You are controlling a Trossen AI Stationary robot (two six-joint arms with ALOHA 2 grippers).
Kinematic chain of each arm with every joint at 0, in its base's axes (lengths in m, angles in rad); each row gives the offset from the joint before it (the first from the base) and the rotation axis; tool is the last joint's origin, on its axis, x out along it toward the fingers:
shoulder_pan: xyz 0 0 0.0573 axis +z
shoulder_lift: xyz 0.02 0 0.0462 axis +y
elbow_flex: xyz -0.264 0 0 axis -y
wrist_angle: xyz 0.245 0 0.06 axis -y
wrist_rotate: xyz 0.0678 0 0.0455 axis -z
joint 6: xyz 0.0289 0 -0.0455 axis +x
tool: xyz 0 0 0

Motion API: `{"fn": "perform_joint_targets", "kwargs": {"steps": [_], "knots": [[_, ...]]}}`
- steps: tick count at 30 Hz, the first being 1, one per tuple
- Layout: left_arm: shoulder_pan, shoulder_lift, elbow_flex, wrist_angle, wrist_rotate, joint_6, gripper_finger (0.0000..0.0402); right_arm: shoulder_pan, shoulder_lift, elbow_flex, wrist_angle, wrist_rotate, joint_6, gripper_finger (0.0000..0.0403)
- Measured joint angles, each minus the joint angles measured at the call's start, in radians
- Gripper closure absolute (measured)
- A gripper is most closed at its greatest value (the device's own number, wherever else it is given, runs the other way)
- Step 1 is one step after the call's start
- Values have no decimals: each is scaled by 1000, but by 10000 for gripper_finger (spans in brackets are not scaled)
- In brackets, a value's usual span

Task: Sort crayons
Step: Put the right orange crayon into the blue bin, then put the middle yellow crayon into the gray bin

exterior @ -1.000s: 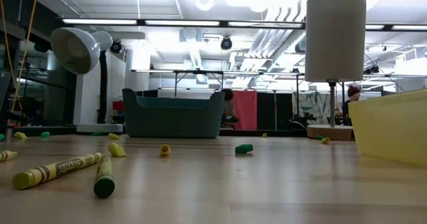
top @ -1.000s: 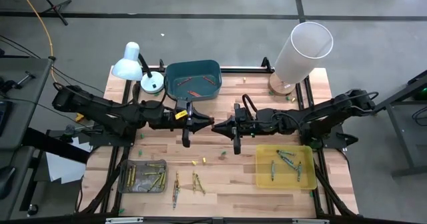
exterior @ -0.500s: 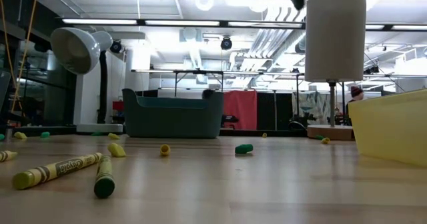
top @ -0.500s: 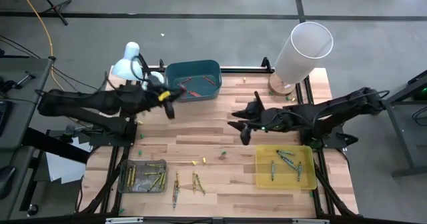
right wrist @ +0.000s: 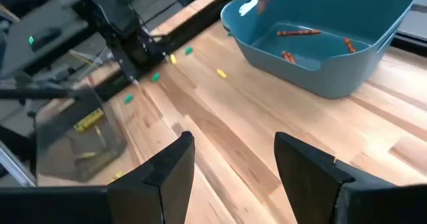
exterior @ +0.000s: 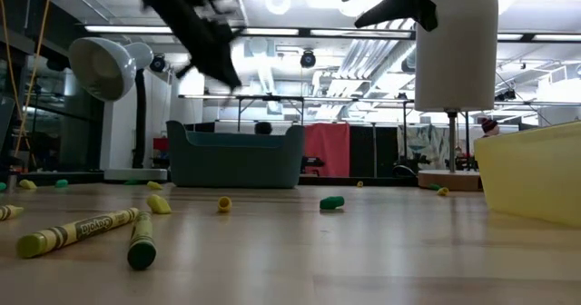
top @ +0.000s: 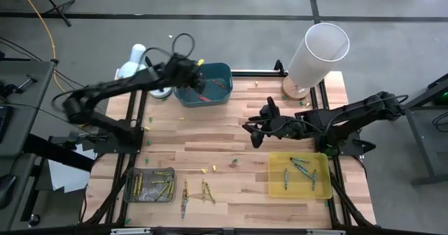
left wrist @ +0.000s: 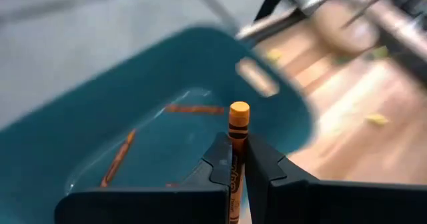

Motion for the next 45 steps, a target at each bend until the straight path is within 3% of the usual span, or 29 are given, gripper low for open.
{"fn": "perform_joint_targets", "kwargs": {"steps": [7,13,22,28,31,35,40,45], "knots": [[90,326,138,-70,60,-61,401,0,27,0,-5,7,77,203],[90,463,197,-144,50,-116,379,0,63,0,-2,-4,126,203],[83,445,244,-202,51,-87,269,0,75,0,-4,-18,93,203],[63,292,267,-240,201,-87,216,0,75,0,3,-46,70,203],[-29,129,233,-240,200,-87,210,0,75,0,6,-102,59,203],[-260,-117,132,-191,63,-145,213,17,75,0,15,-149,52,203],[-656,-345,-33,-36,-166,-321,221,58,75,0,48,-151,52,203],[-978,-393,-135,-13,-472,-550,230,87,75,0,86,-151,52,203]]}}
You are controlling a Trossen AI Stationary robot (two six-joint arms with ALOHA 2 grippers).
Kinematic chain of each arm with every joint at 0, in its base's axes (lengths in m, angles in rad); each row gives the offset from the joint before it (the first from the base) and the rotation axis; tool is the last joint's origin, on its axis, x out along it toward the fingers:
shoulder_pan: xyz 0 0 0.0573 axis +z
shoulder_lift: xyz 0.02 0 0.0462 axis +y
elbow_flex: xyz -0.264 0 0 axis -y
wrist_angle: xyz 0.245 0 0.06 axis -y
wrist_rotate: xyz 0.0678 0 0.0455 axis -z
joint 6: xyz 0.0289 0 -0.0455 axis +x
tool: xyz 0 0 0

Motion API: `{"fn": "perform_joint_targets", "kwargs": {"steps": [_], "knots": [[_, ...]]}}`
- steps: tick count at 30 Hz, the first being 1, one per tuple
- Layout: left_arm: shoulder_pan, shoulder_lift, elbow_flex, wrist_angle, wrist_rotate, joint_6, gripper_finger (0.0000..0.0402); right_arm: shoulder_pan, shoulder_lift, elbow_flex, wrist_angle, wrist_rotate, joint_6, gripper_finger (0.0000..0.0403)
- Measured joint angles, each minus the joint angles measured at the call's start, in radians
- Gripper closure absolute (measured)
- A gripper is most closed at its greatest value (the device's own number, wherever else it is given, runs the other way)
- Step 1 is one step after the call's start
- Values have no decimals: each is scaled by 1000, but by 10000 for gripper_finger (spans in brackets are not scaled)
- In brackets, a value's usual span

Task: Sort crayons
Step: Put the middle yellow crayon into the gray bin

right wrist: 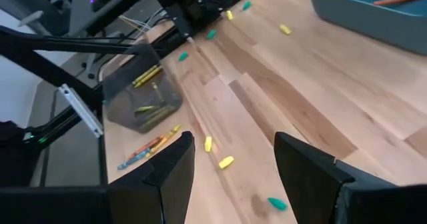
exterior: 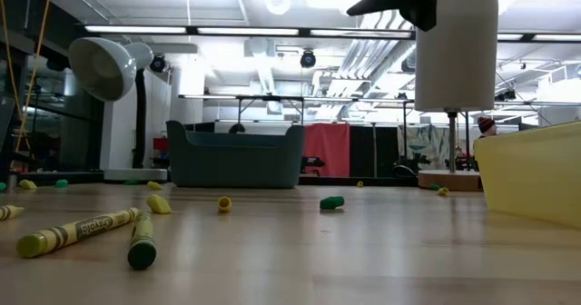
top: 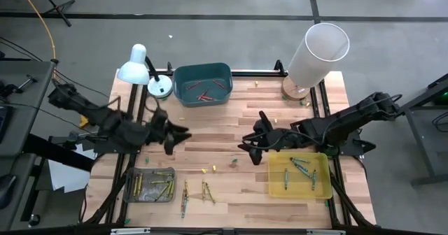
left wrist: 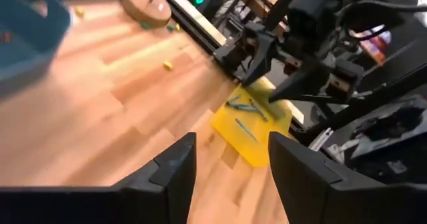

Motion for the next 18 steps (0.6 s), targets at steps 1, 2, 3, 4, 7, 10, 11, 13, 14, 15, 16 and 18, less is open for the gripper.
{"fn": "perform_joint_targets", "kwargs": {"steps": [1,2,3,4,7,10,11,13,14,15,16,18], "knots": [[-34,14,-1,1,-33,-43,232,3,0,0,2,0,0,203],[-54,33,5,6,-46,-74,234,6,0,0,2,0,0,203],[-62,58,16,5,-47,-94,237,7,0,0,2,0,1,203],[-63,89,34,-1,-34,-103,239,7,0,0,2,0,4,203],[-62,212,134,-45,50,-138,246,7,0,0,2,1,22,203],[-63,372,273,-193,173,-202,253,7,0,0,1,1,23,203],[-68,426,318,-261,217,-236,255,7,0,0,1,1,23,203],[-85,532,405,-382,289,-308,258,7,0,0,-3,1,22,203],[-98,583,441,-429,314,-349,260,7,0,0,-7,1,20,203],[-112,630,469,-472,330,-389,261,7,0,0,-8,1,19,203],[-125,676,494,-515,340,-440,262,7,0,0,-12,1,19,203],[-150,756,523,-538,343,-563,263,7,0,0,-29,1,19,203]]}}
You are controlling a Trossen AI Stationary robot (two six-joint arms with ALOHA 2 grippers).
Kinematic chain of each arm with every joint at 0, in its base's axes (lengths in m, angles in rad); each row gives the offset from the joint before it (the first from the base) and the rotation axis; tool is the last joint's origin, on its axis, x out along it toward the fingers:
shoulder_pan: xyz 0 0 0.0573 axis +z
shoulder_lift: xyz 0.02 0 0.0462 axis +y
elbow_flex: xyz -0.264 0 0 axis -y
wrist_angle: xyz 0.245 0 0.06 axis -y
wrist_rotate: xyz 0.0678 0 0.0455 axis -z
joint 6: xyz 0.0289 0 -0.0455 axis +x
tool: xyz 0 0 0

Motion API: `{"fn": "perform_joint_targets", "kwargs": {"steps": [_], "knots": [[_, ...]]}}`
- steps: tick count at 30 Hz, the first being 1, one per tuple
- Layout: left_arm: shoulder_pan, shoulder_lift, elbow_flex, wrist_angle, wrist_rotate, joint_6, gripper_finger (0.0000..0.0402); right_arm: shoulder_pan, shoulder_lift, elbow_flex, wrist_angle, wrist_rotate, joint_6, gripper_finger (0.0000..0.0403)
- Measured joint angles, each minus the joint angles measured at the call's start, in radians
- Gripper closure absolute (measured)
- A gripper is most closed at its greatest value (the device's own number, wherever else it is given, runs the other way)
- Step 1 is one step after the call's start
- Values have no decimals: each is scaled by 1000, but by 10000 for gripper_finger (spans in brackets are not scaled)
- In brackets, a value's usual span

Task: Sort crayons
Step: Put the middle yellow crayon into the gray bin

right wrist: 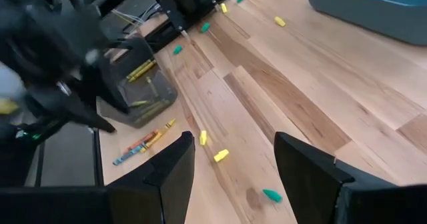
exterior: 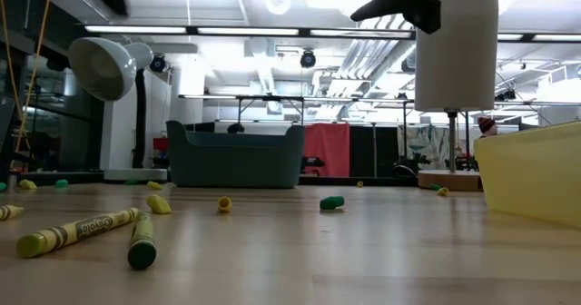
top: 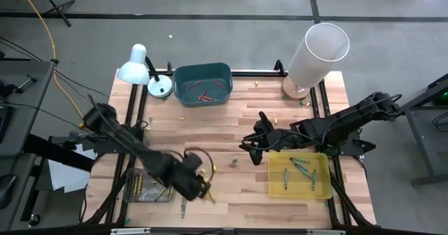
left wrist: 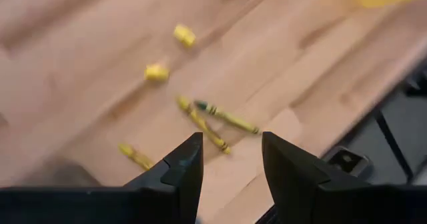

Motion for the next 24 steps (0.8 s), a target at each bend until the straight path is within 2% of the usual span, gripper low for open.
{"fn": "perform_joint_targets", "kwargs": {"steps": [3,5,14,24], "knots": [[-23,100,18,15,41,-160,264,0,0,0,-22,0,0,203],[-27,153,27,35,78,-209,264,0,0,0,-41,0,0,203],[-5,293,37,96,133,-272,264,-1,0,0,-92,0,-1,203],[33,361,36,133,210,-273,264,0,0,0,-99,-2,-1,203]]}}
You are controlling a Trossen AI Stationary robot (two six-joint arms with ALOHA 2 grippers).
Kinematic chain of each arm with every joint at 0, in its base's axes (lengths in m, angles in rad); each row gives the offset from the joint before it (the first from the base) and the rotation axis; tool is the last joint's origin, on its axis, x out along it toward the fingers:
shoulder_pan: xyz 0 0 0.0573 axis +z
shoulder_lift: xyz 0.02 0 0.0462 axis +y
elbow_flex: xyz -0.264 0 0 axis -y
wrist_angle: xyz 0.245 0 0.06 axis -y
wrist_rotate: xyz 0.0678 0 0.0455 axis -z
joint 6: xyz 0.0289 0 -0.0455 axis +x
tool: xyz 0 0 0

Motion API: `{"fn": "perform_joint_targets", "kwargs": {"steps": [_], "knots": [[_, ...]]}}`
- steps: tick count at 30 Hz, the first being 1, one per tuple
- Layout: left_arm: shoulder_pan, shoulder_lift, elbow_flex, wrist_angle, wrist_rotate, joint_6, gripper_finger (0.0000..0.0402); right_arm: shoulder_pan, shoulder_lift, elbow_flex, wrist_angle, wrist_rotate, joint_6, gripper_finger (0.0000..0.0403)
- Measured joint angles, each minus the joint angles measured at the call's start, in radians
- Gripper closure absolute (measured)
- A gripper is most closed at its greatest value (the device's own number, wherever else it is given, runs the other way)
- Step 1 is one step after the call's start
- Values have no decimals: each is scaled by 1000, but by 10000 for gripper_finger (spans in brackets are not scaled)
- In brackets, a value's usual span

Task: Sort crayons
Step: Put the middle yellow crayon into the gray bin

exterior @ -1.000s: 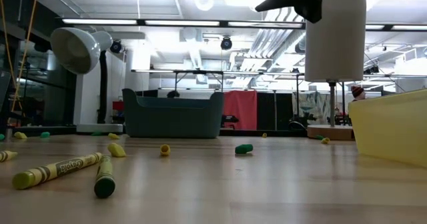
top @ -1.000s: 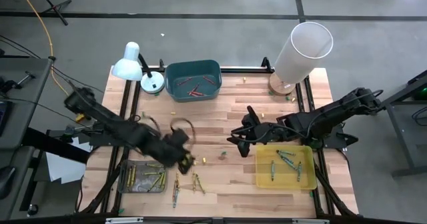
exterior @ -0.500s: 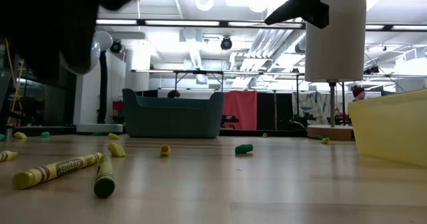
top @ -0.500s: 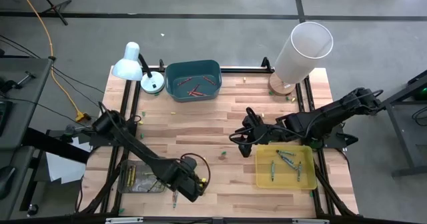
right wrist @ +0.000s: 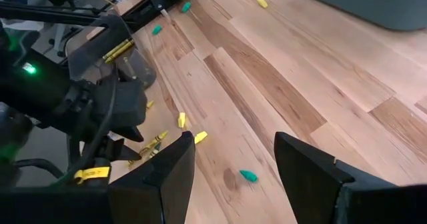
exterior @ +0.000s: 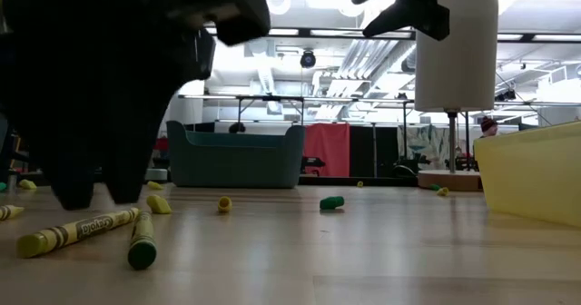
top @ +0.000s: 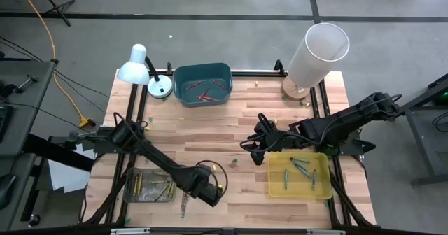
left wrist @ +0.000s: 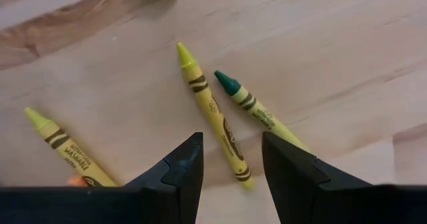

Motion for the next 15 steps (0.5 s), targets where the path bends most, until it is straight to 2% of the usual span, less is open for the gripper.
{"fn": "perform_joint_targets", "kwargs": {"steps": [10,13,15], "knots": [[33,52,4,-3,114,88,268,0,0,0,-7,-2,0,203],[33,52,3,-7,113,140,292,0,0,0,-7,-2,0,203],[33,43,0,-18,105,181,327,0,0,0,-7,-2,0,203]]}}
